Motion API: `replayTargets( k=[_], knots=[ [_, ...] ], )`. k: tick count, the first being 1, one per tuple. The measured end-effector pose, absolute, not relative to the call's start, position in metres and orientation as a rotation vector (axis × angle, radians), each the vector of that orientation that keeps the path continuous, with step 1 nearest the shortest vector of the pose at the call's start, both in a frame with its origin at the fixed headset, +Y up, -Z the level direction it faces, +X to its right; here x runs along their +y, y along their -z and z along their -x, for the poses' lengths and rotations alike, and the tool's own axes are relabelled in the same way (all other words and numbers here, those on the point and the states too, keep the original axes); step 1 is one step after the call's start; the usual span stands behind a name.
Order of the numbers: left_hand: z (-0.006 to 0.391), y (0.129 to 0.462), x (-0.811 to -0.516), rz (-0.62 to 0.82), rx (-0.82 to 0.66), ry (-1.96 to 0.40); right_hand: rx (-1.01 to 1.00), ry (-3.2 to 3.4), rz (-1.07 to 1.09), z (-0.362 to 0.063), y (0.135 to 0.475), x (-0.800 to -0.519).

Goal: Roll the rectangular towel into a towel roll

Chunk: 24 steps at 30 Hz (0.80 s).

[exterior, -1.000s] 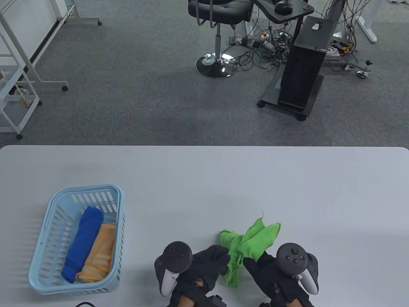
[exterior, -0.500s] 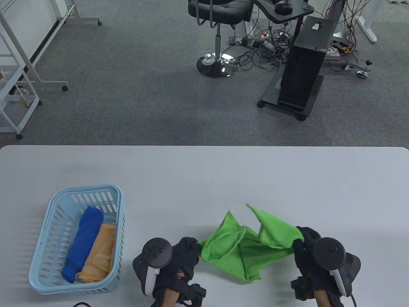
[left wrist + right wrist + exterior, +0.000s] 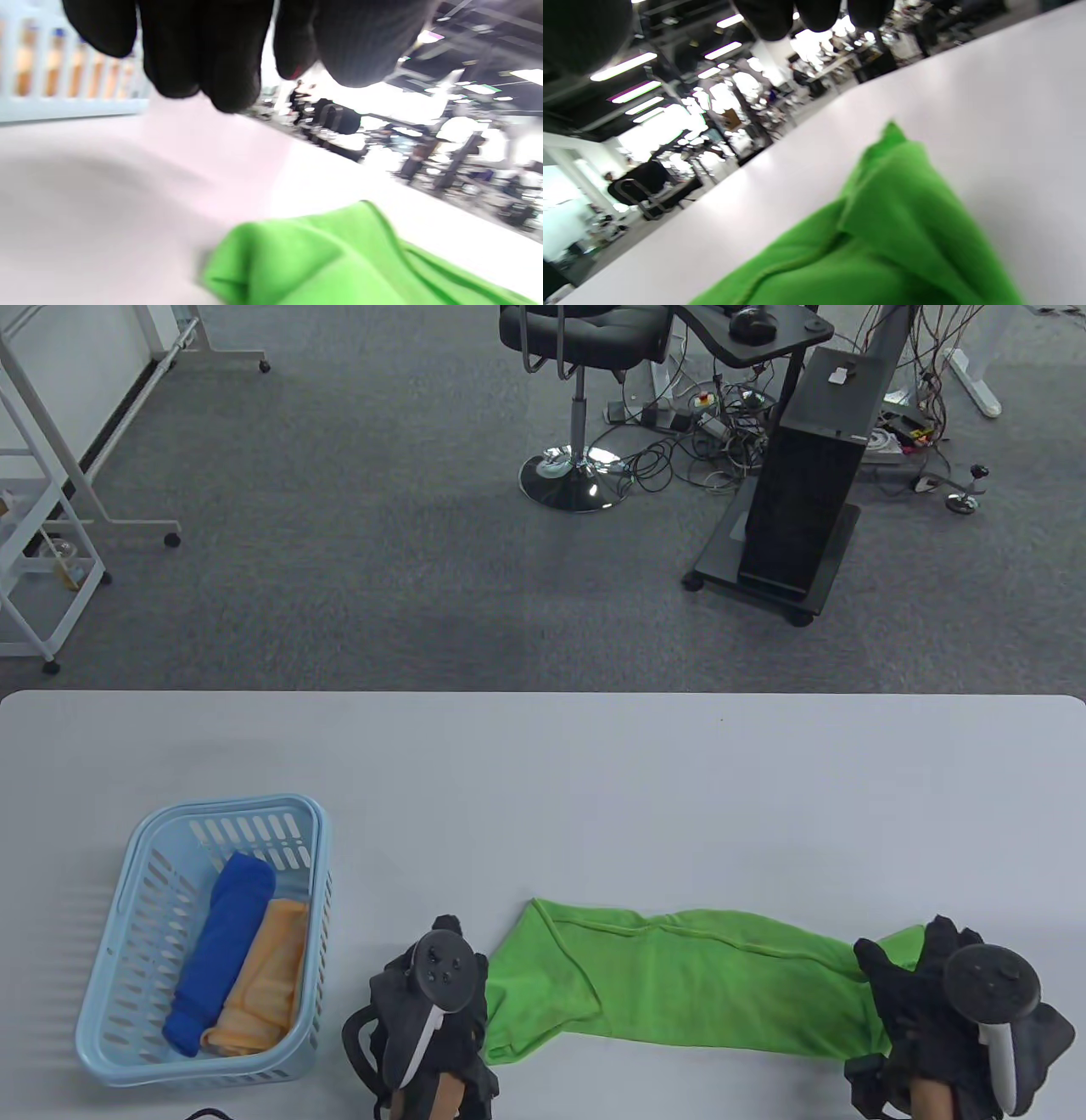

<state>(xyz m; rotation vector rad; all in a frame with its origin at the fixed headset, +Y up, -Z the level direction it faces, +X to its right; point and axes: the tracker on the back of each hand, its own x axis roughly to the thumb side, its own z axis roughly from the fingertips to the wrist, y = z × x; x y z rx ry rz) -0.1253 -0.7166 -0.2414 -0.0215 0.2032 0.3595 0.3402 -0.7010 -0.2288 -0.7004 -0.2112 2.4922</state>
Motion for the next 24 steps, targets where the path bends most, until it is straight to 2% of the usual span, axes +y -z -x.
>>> replayTargets(
  k=[2,4,7,9,12,18,20,24],
  knots=[
    [0.108,0.243,-0.723,0.034,0.019,-0.367,-0.241,-2.577,0.51,-0.314,0.235,-0.704],
    [0.089,0.247,-0.735,0.092,-0.103,-0.296,-0.129,-2.672,0.315,-0.282,0.243,-0.713],
    [0.061,0.252,-0.759,0.277,-0.098,0.094,-0.011,-2.853,-0.017,-0.234,0.254,-0.74],
    [0.051,0.256,-0.772,0.333,-0.097,0.258,0.264,-2.979,-0.127,-0.216,0.26,-0.76],
    [0.059,0.257,-0.76,0.175,-0.07,0.057,0.572,-3.026,-0.053,-0.217,0.265,-0.775],
    [0.103,0.256,-0.731,0.014,0.116,-0.295,0.48,-2.988,0.394,-0.268,0.269,-0.766],
    [0.115,0.255,-0.725,-0.03,0.206,-0.281,0.492,-2.926,0.521,-0.286,0.267,-0.766],
    [0.123,0.257,-0.725,0.015,0.336,-0.157,0.509,-2.824,0.551,-0.294,0.263,-0.766]
  ],
)
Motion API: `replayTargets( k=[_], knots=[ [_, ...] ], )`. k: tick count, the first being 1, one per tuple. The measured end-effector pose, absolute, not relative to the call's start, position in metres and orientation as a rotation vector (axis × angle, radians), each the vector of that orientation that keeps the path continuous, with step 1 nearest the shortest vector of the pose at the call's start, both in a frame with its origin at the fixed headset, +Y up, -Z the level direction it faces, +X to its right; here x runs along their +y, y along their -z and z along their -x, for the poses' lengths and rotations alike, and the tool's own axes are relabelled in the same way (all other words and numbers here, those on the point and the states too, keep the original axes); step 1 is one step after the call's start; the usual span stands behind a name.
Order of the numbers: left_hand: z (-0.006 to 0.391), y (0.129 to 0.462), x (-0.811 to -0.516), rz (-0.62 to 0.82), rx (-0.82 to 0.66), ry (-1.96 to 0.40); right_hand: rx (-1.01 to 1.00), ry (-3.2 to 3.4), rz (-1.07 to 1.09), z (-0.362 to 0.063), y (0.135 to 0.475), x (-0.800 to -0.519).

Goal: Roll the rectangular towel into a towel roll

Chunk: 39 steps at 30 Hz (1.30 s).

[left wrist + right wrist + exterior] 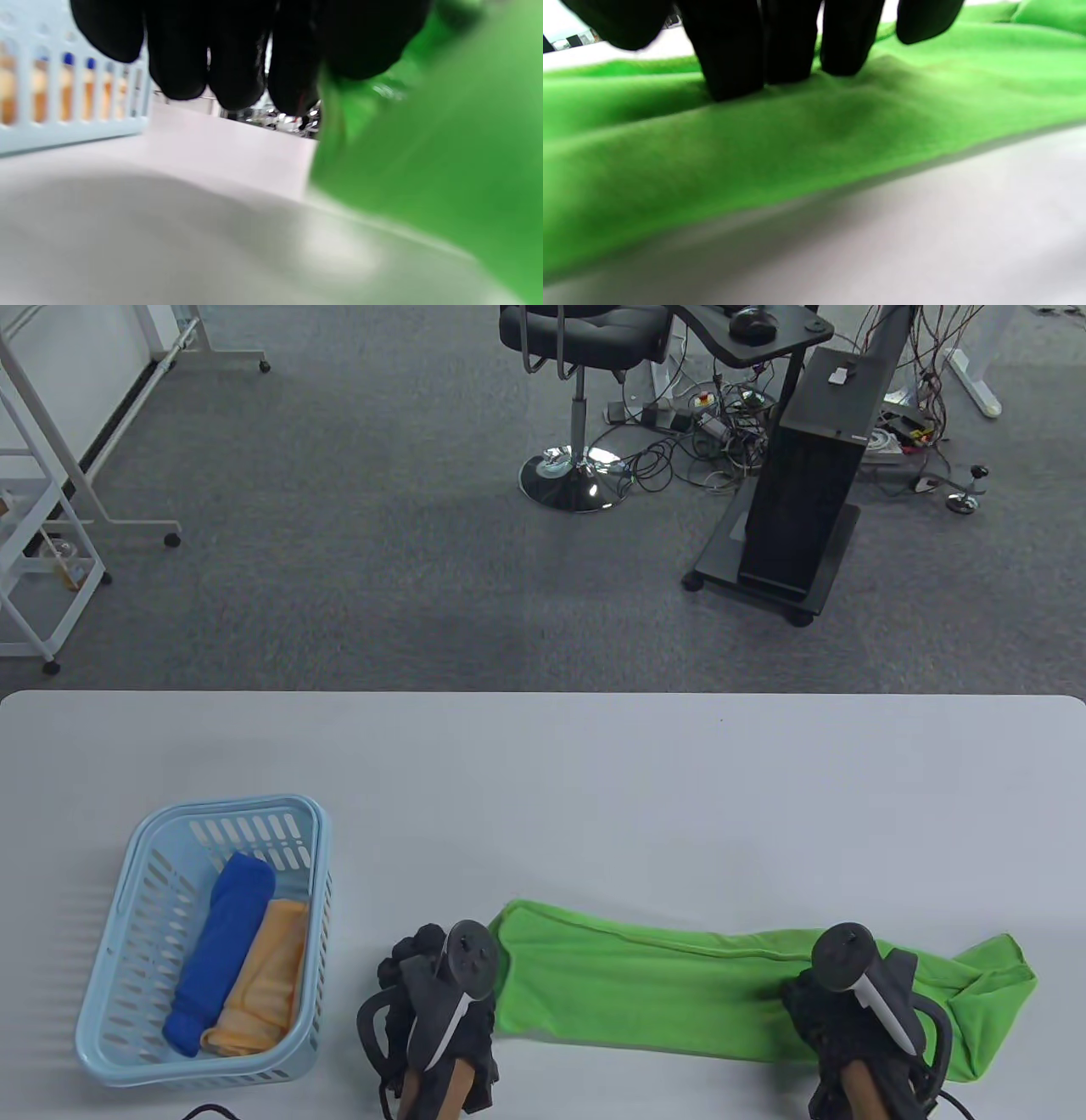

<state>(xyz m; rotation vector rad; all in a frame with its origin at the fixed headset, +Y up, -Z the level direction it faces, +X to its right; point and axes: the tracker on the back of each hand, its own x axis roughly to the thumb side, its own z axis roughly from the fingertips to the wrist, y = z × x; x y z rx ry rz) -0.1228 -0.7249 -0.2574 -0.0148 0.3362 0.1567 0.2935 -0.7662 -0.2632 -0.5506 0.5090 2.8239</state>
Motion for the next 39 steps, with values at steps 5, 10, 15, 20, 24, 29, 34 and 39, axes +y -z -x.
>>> replayTargets(
  k=[5,10,15,20,24,29,34,39],
  knots=[
    [0.122,0.251,-0.712,-0.049,0.309,-0.188,0.536,-2.906,0.514,-0.285,0.263,-0.765],
    [0.118,0.257,-0.727,0.018,0.215,-0.24,0.535,-2.905,0.507,-0.284,0.262,-0.765],
    [0.116,0.268,-0.755,0.187,0.255,-0.136,0.554,-2.905,0.495,-0.282,0.262,-0.766],
    [0.105,0.271,-0.767,0.283,0.188,-0.019,0.581,-2.922,0.458,-0.277,0.262,-0.767],
    [0.108,0.27,-0.762,0.217,0.167,-0.068,0.645,-2.928,0.434,-0.272,0.261,-0.768],
    [0.118,0.26,-0.746,0.053,0.076,-0.263,0.668,-2.93,0.421,-0.269,0.261,-0.769],
    [0.109,0.258,-0.749,0.188,-0.167,-0.371,0.678,-2.934,0.413,-0.267,0.261,-0.769],
    [0.096,0.257,-0.753,0.219,-0.21,-0.286,0.688,-2.926,0.415,-0.267,0.26,-0.769]
  ],
)
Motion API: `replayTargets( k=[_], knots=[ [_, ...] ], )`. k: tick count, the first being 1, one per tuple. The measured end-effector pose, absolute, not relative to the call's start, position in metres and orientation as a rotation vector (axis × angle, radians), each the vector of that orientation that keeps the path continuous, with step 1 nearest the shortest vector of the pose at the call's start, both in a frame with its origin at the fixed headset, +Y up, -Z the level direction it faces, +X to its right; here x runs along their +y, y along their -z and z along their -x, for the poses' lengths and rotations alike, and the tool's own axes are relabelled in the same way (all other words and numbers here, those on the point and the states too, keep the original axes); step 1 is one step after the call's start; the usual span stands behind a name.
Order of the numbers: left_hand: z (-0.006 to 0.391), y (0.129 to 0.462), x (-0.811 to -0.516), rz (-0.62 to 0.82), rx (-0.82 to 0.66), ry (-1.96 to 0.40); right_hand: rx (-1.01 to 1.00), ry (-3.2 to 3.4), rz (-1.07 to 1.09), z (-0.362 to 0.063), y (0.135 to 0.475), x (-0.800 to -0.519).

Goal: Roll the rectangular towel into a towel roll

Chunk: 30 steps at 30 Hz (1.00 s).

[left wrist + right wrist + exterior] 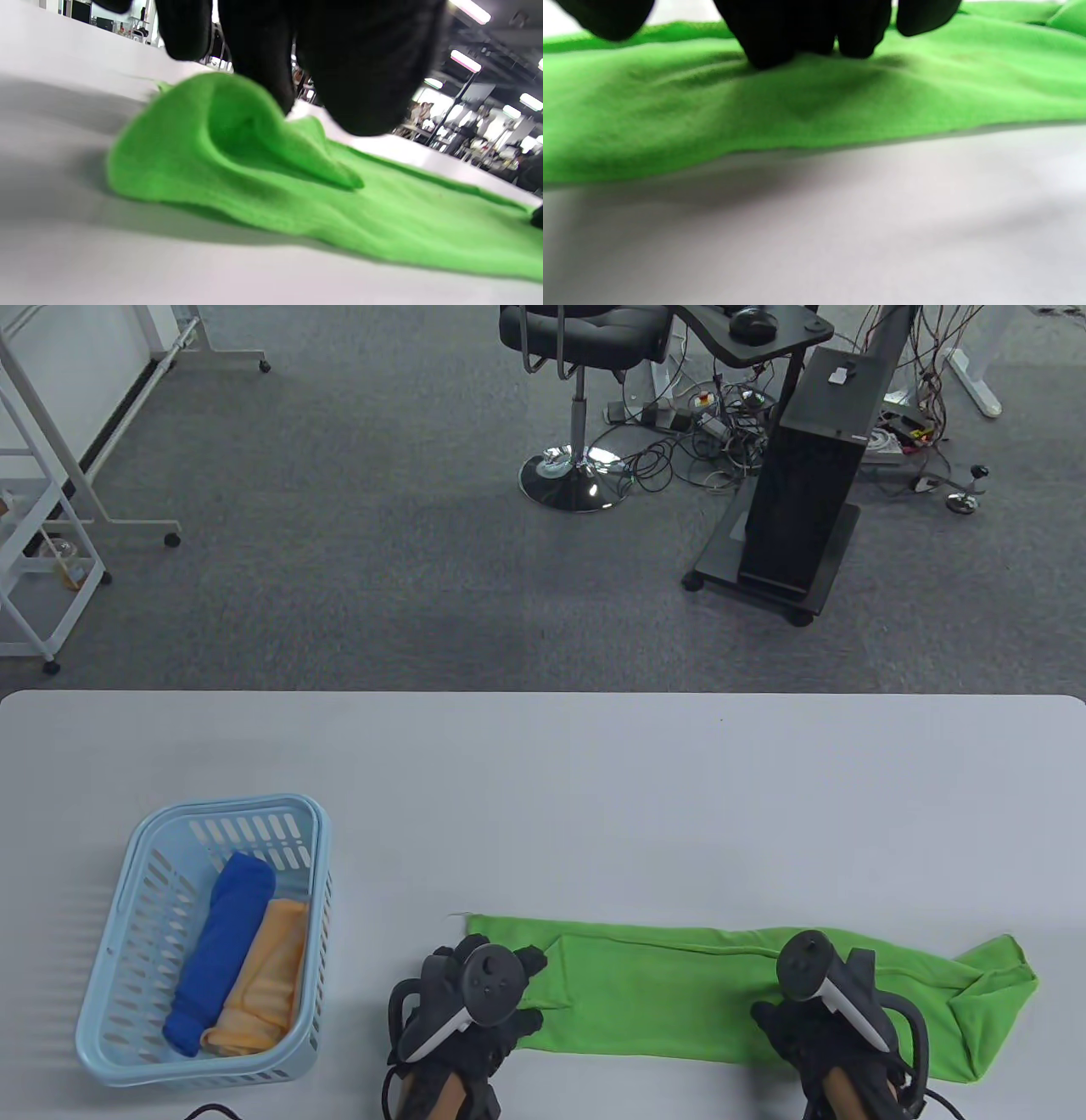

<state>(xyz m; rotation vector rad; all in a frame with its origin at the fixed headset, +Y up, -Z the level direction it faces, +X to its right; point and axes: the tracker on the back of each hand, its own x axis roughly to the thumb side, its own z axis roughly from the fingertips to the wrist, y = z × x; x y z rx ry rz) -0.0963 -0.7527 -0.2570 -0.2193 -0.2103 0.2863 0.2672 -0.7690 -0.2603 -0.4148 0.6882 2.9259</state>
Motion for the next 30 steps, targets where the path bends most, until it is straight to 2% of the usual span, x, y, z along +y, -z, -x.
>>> replayTargets(
  k=[6,8,10,14,17,22,24,27,30],
  knots=[
    [0.077,0.258,-0.768,0.286,-0.213,0.003,0.69,-2.93,0.411,-0.266,0.26,-0.769],
    [0.071,0.26,-0.769,0.261,-0.179,0.102,0.691,-2.927,0.407,-0.267,0.26,-0.769],
    [0.072,0.261,-0.759,0.163,-0.141,0.054,0.687,-2.912,0.397,-0.266,0.26,-0.769],
    [0.091,0.259,-0.736,0.122,-0.068,-0.159,0.691,-2.924,0.386,-0.264,0.262,-0.769],
    [0.107,0.254,-0.729,0.101,-0.002,-0.21,0.686,-2.925,0.382,-0.262,0.263,-0.77],
    [0.129,0.25,-0.715,-0.028,0.09,-0.343,0.689,-2.903,0.347,-0.258,0.262,-0.77],
    [0.132,0.249,-0.708,-0.057,0.086,-0.416,0.708,-2.876,0.3,-0.251,0.26,-0.769],
    [0.138,0.247,-0.697,-0.145,0.085,-0.398,0.729,-2.819,0.172,-0.23,0.258,-0.773],
    [0.143,0.246,-0.694,-0.187,0.094,-0.387,0.687,-2.619,-0.042,-0.211,0.261,-0.775]
  ],
)
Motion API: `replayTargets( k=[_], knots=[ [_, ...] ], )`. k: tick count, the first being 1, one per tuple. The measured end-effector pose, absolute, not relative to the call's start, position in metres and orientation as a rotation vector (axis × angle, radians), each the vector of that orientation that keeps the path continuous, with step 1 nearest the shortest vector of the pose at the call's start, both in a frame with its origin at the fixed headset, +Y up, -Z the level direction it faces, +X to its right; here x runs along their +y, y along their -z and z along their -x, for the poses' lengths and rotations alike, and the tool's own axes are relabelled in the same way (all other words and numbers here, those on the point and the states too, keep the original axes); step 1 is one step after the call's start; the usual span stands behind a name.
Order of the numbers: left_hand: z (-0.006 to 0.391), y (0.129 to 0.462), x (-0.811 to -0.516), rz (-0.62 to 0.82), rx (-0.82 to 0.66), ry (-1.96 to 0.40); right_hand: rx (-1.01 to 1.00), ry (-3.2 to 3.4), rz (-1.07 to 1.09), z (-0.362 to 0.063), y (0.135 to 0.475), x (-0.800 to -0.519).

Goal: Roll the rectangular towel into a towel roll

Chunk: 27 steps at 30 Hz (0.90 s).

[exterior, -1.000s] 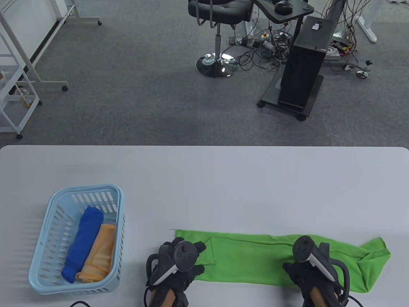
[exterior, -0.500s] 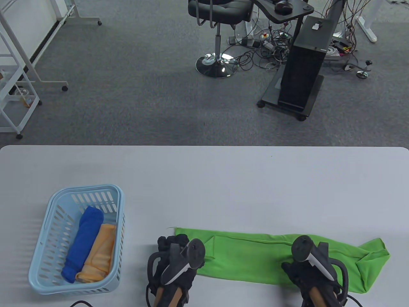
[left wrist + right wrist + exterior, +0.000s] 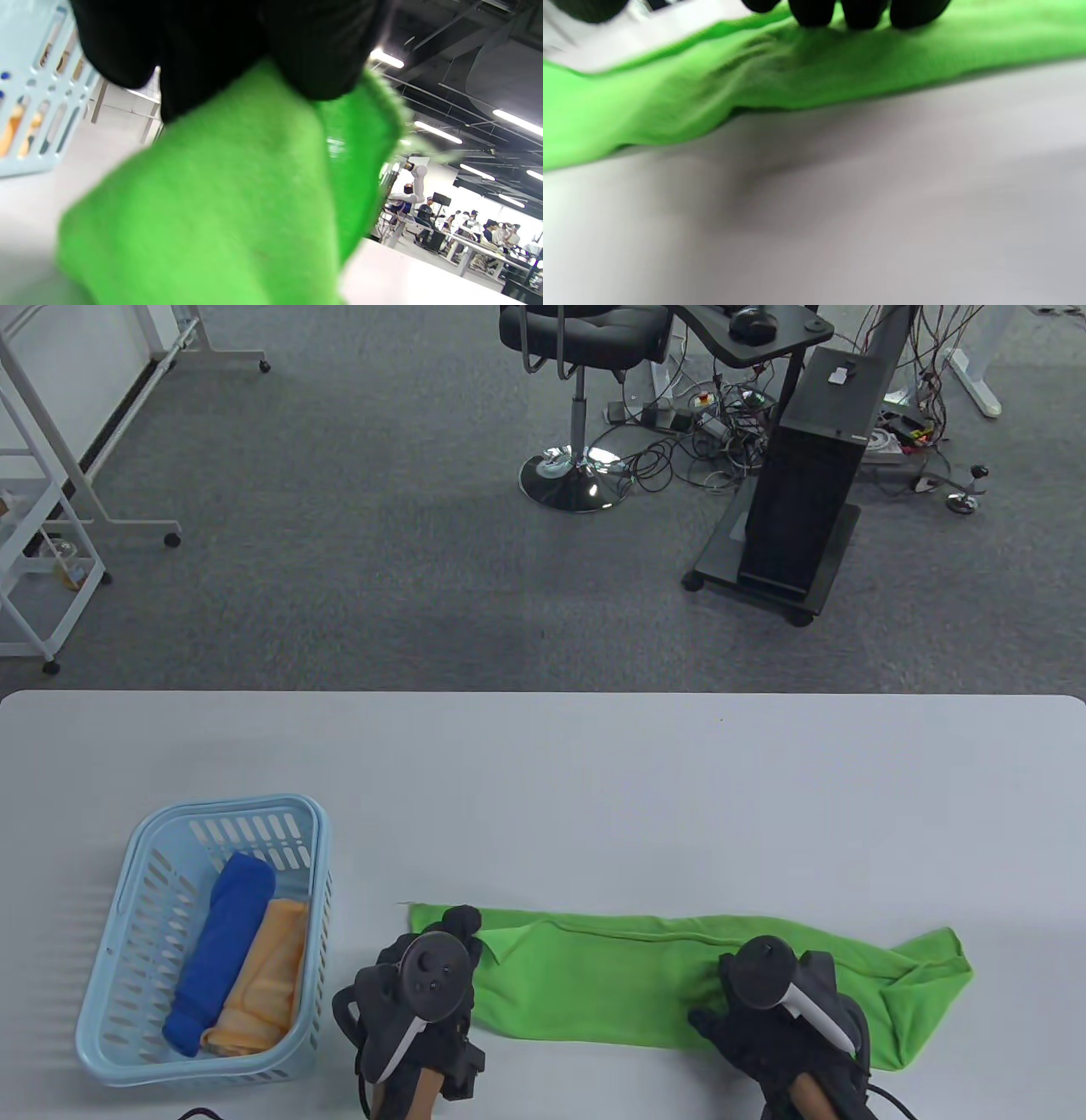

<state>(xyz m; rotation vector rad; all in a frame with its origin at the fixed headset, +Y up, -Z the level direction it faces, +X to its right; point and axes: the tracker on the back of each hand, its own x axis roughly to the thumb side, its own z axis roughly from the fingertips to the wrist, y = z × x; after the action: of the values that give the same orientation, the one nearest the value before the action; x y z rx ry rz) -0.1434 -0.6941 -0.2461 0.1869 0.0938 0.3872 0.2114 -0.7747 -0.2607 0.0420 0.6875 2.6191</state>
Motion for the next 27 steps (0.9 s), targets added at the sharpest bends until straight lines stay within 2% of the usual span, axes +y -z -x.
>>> replayTargets(
  k=[5,8,10,14,17,19,20,21,22,23,27],
  knots=[
    [0.144,0.245,-0.696,-0.188,0.11,-0.37,0.403,-2.612,-0.007,-0.22,0.26,-0.749],
    [0.144,0.247,-0.698,-0.196,0.123,-0.372,0.252,-2.744,0.134,-0.246,0.259,-0.741],
    [0.143,0.248,-0.699,-0.175,0.127,-0.363,0.352,-2.911,0.269,-0.264,0.26,-0.739],
    [0.141,0.244,-0.699,-0.213,0.145,-0.359,0.469,-3.039,0.383,-0.297,0.261,-0.737],
    [0.144,0.24,-0.695,-0.219,0.15,-0.401,0.746,-2.945,0.47,-0.328,0.255,-0.739],
    [0.145,0.239,-0.692,-0.228,0.147,-0.417,0.838,-2.901,0.604,-0.347,0.25,-0.737],
    [0.145,0.239,-0.692,-0.227,0.15,-0.415,0.808,-2.922,0.694,-0.355,0.249,-0.735],
    [0.145,0.239,-0.692,-0.226,0.15,-0.411,0.682,-2.972,0.834,-0.365,0.246,-0.729],
    [0.145,0.239,-0.692,-0.225,0.143,-0.415,0.584,-2.994,0.868,-0.368,0.245,-0.726],
    [0.144,0.239,-0.693,-0.221,0.14,-0.418,0.51,-2.994,0.843,-0.369,0.245,-0.725],
    [0.142,0.24,-0.693,-0.218,0.129,-0.412,0.465,-2.925,0.729,-0.35,0.25,-0.734]
  ],
)
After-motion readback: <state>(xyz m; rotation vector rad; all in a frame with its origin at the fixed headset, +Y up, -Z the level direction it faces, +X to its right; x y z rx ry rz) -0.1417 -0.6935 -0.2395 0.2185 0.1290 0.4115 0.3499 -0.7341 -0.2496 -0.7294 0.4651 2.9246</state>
